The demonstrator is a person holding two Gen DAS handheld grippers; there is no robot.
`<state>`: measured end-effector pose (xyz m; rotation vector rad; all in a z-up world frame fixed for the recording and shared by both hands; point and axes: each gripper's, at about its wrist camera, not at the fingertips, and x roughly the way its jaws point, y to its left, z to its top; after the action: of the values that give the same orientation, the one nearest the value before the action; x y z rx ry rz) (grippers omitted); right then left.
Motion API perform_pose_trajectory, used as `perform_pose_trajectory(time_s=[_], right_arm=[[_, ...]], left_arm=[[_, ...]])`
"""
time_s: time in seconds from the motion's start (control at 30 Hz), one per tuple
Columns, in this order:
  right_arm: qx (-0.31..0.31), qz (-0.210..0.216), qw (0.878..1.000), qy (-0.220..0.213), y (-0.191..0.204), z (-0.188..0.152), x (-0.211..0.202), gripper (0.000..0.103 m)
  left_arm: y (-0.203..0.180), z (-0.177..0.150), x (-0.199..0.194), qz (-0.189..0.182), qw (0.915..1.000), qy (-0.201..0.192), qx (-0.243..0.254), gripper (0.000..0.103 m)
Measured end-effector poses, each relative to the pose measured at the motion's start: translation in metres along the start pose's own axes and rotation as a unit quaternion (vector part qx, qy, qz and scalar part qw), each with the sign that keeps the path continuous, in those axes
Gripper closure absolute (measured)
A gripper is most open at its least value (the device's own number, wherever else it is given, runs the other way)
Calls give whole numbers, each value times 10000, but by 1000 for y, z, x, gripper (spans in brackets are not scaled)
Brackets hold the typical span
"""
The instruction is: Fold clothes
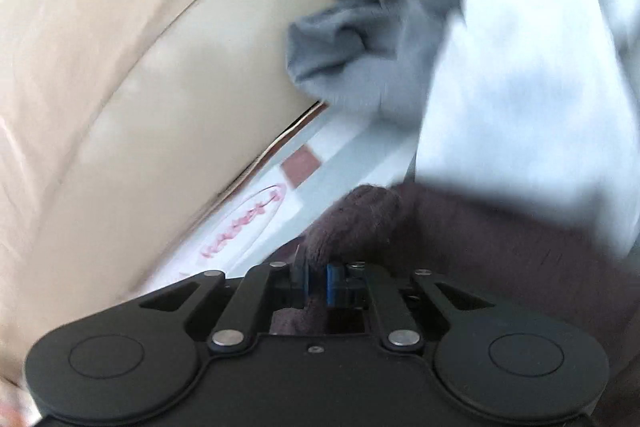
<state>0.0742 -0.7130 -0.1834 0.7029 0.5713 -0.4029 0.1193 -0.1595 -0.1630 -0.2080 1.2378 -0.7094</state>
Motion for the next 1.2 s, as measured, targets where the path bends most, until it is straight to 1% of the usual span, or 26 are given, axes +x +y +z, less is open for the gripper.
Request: perform_pose_trajectory(time_s=[0.03,0.07,0.13,0.17,0.2,0.23,0.27,0.3,0.33,0.4,0.47,0.5,0.53,0.57,0.6,0.7,0.73,0.8,0.9,0.97,1.0,1.07,1.1,1.13,1.17,1.2], right_arm=[[-385,-248,9989,138,5,2,3,93],[-790,-524,9950,323,9,2,10,93],[-1410,-1019,9821,720,10,-2,19,88],[-1406,-1146,9809,701,9,-2,14,88],[-1165,-1172,9850,489,5,-2,0,84],[-833,-1097,9900,309,1,-1,-16,78],[-516,-1020,9934,123,0,-2,-32,78],[-402,-919,9950,-7,2,-5,-44,77],[-498,-742,9960,-8,7,-7,-50,77],[-841,-331,9957,204,22,-9,-52,75],[-1267,92,9905,524,39,-8,-47,64],[-1500,211,9864,634,48,-6,-40,53],[-1792,208,9813,664,58,-6,-33,45],[-2178,105,9735,687,68,-8,-25,41],[-2582,-55,9631,757,77,-10,-12,38],[-3232,-414,9388,1114,91,-14,29,38],[-3292,-416,9358,1195,91,-13,36,38],[-3404,-359,9312,1250,92,-11,45,46],[-3236,-223,9385,1181,88,-8,41,45],[-3028,2,9424,1421,79,-8,47,45],[-3086,10,9393,1497,76,-10,50,43],[-3617,-106,9180,1624,75,-17,58,35],[-3884,-154,9068,1632,75,-20,59,23],[-4036,-244,9012,1562,75,-21,59,10],[-4121,-333,8974,1540,74,-22,61,8],[-4058,-288,8992,1612,71,-19,63,9]], left_arm=[[2,-1,6,-104,9998,164,9,89],[3,-3,12,6,9998,197,40,85],[0,-5,16,204,9995,150,162,85],[-2,-5,17,295,9992,88,244,83],[-5,-5,16,419,9986,6,332,76],[-9,-3,12,678,9966,-154,447,71],[-13,-2,9,934,9934,-317,579,65],[-16,0,5,1149,9892,-481,772,63],[-18,1,2,1216,9866,-576,918,63],[-18,2,-1,1039,9874,-556,1057,63],[-17,0,-3,784,9908,-465,1005,59],[-18,-2,-2,756,9911,-409,1016,53],[-20,-4,1,820,9904,-340,1062,49],[-21,-6,5,893,9893,-262,1119,45],[-23,-8,11,1006,9873,-156,1216,44],[-26,-11,18,1150,9845,-60,1321,44],[-24,-10,16,1075,9864,-60,1240,44],[-20,-11,14,942,9895,-127,1088,44],[-18,-13,10,924,9881,-175,1219,44],[-17,-12,6,930,9877,-222,1240,44],[-17,-12,3,918,9882,-258,1198,44],[-13,-10,-1,866,9903,-296,1048,39],[-11,-9,-2,855,9913,-288,962,36],[-9,-8,-3,846,9921,-281,883,36],[-8,-8,-3,849,9924,-276,842,36],[-7,-9,-2,858,9925,-269,827,36]])
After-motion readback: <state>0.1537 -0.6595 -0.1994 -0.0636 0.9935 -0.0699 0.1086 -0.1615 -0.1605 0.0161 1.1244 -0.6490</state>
